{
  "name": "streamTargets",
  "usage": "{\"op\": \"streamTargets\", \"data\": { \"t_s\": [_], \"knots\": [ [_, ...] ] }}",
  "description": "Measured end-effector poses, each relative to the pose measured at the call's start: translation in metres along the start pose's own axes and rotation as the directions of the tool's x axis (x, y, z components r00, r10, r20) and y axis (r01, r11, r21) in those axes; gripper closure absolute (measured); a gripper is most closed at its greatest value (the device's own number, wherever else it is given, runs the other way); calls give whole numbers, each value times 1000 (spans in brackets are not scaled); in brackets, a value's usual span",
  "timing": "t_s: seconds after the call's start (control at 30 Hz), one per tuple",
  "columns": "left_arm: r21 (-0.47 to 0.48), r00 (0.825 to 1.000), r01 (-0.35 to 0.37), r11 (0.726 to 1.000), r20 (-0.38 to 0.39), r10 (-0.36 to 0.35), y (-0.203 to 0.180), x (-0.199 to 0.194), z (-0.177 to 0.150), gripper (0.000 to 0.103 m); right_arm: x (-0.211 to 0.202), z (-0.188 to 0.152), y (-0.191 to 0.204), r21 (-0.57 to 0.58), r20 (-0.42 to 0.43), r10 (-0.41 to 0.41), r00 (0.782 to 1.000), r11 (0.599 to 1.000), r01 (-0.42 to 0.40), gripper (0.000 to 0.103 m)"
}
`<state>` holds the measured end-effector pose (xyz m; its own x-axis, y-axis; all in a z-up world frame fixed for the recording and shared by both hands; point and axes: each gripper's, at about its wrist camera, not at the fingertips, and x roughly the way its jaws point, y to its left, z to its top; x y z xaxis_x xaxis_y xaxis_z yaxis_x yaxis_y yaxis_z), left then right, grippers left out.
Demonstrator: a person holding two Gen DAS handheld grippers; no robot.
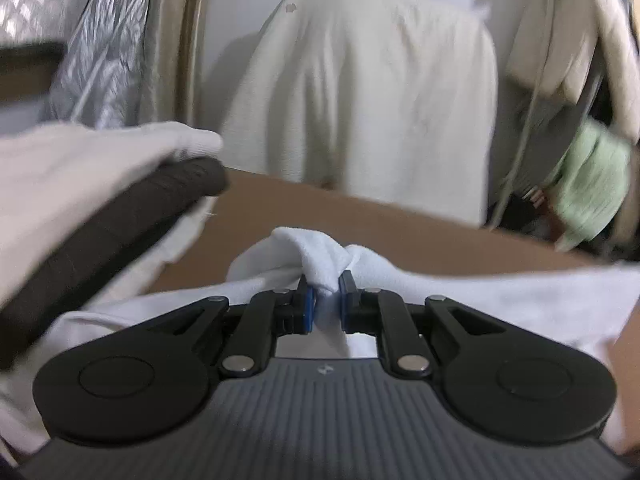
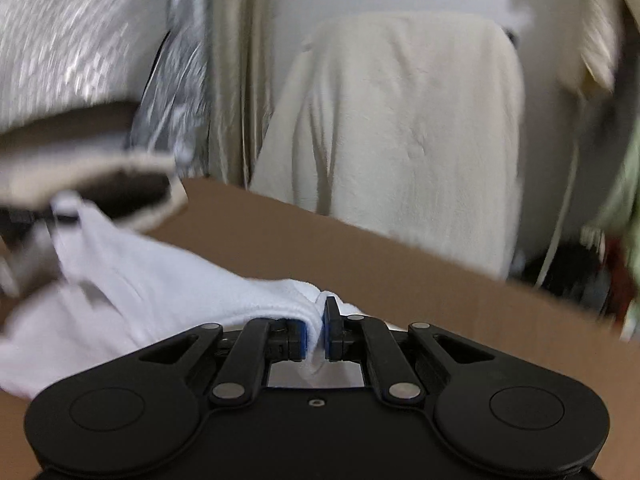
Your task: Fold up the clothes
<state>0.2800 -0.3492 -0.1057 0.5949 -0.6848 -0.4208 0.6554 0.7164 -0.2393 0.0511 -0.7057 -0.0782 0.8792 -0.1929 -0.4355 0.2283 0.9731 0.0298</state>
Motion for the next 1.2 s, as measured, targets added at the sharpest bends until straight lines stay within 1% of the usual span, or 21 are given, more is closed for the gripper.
{"op": "streamTargets", "data": {
  "t_s": [0.13,0.2,0.27,0.33,0.4,0.5,0.53,0.57,0.6,0.63,0.67,0.7,0.77,0.8,0.83,0.87,0.9,0.97,1.03,1.13,1.2],
  "knots": [
    [-55,1000,3,998,0,-3,3,-2,10,91,-10,-6,-6,80,12,43,999,996,-44,95],
    [-59,998,4,998,-57,-7,-1,8,20,92,-15,-5,-14,133,37,72,997,988,-77,95],
    [13,994,12,1000,-111,-11,-12,25,35,92,-15,2,-28,203,76,88,993,974,-102,95],
    [72,991,1,997,-134,8,-21,58,62,92,-6,14,-44,247,99,73,992,964,-96,95],
    [133,991,-12,991,-132,29,-28,98,92,92,14,29,-58,269,81,27,996,962,-48,95],
    [345,994,-57,937,-71,87,-55,169,134,88,53,54,-69,280,43,-127,991,954,110,95],
    [314,989,-85,946,-92,119,-58,183,138,83,66,64,-70,295,23,-203,979,937,187,90],
    [284,982,-113,952,-113,151,-61,197,142,61,78,71,-70,299,20,-258,966,924,240,81],
    [254,974,-143,957,-135,181,-64,210,147,45,90,76,-69,297,30,-300,953,914,278,73],
    [227,966,-171,959,-151,208,-66,221,148,26,104,79,-70,288,18,-321,947,909,303,43],
    [215,966,-188,958,-136,220,-66,220,140,26,116,77,-71,288,-26,-340,940,898,333,32],
    [217,968,-193,957,-119,222,-66,215,127,26,126,73,-72,295,-82,-365,927,880,372,34],
    [248,953,-217,944,-158,261,-60,201,94,25,132,58,-68,302,-161,-410,898,846,440,34],
    [266,942,-231,936,-179,283,-58,194,76,25,129,46,-63,302,-176,-399,900,849,435,34],
    [293,926,-251,923,-205,317,-56,182,56,25,123,32,-58,311,-181,-369,912,858,409,34],
    [301,917,-269,915,-209,339,-53,170,47,25,114,14,-53,325,-182,-335,924,867,378,34],
    [309,908,-287,907,-213,360,-50,157,39,25,103,-3,-48,344,-183,-296,937,874,344,34],
    [324,889,-322,889,-220,402,-44,132,23,25,90,-28,-42,380,-244,-184,952,885,268,34],
    [340,867,-356,870,-226,444,-38,107,7,25,81,-32,-33,406,-260,-95,961,892,198,34],
    [364,832,-406,838,-234,504,-29,69,-18,22,66,-32,-10,440,-219,-8,976,892,106,34],
    [381,805,-437,815,-238,543,-23,44,-34,16,58,-34,8,469,-203,61,977,882,43,34]
  ]
}}
